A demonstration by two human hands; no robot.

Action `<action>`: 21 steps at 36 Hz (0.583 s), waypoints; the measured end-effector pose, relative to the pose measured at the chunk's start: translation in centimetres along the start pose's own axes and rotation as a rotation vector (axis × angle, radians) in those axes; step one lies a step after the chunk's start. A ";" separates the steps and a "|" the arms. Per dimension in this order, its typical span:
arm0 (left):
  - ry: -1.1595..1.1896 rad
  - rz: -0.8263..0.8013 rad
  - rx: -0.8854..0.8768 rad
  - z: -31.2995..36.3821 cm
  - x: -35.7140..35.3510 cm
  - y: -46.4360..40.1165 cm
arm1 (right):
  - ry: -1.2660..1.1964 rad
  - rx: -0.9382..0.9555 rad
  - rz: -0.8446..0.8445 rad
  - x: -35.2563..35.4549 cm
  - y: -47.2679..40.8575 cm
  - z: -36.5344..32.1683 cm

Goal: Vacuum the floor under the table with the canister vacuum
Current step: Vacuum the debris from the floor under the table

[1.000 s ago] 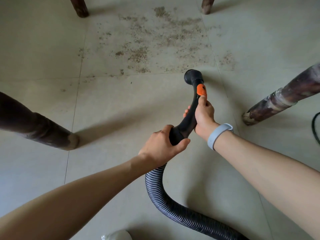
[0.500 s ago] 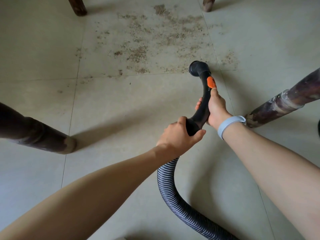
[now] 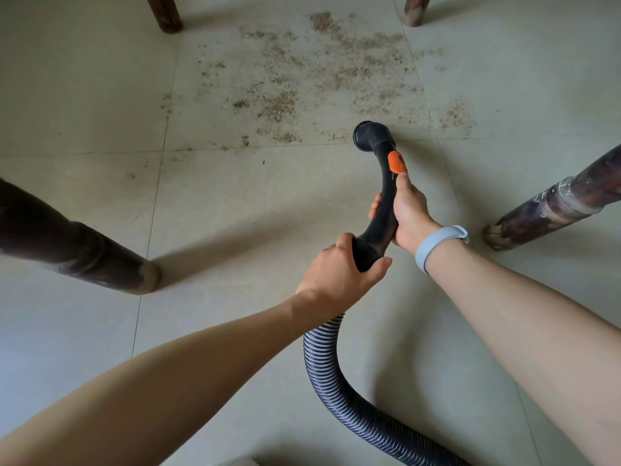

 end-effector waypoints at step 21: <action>0.069 0.075 0.064 -3.6 1.5 1.6 | 0.137 0.023 -0.061 -4.4 1.2 1.7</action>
Point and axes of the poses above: each hand's wrist, its own y-axis away from the middle knuckle, its own x-axis out of the back of the hand, z = x × y, the point moved 4 cm from there along -y, towards the middle knuckle, and after that the axes turned 3 degrees about -y, right-handed, at the moved point
